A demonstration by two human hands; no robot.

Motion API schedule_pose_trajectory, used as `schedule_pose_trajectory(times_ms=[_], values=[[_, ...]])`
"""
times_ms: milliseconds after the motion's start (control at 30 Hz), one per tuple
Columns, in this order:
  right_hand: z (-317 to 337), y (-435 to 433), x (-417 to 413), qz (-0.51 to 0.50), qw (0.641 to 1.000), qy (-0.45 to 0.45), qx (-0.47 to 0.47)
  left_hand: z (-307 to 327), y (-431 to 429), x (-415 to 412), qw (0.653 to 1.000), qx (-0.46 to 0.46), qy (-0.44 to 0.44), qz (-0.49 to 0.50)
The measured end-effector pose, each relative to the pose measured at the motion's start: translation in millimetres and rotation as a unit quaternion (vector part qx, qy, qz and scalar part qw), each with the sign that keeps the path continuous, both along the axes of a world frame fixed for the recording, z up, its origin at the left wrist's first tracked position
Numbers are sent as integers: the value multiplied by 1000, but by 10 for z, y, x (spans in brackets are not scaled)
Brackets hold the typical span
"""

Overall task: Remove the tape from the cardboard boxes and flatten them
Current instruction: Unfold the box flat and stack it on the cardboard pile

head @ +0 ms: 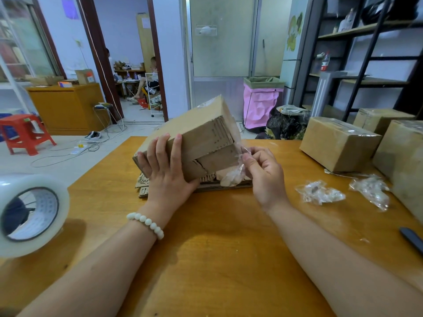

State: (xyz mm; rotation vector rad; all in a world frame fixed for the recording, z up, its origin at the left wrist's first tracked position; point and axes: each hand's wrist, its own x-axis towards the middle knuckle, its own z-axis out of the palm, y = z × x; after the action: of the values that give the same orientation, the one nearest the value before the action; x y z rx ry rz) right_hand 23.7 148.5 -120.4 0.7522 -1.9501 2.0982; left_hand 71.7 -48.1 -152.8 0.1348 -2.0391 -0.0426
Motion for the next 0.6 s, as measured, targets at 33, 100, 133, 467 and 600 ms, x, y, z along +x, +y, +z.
schedule_pose_trajectory(times_ms=[33, 100, 133, 467, 600], values=[[6, -9, -11, 22, 997, -50, -46, 3, 3, 0, 1000, -4, 5, 2], [27, -19, -36, 58, 977, -159, -128, 10, 17, -5, 1000, -16, 12, 3], [43, -16, -32, 72, 962, -209, -159, 13, 22, -11, 1000, -23, 14, 3], [9, -6, -56, 174, 936, -266, -149, -6, -59, -23, 1000, -27, 11, 2], [30, 10, -67, 127, 954, -242, -127, -17, -50, -25, 997, -75, -2, -1]])
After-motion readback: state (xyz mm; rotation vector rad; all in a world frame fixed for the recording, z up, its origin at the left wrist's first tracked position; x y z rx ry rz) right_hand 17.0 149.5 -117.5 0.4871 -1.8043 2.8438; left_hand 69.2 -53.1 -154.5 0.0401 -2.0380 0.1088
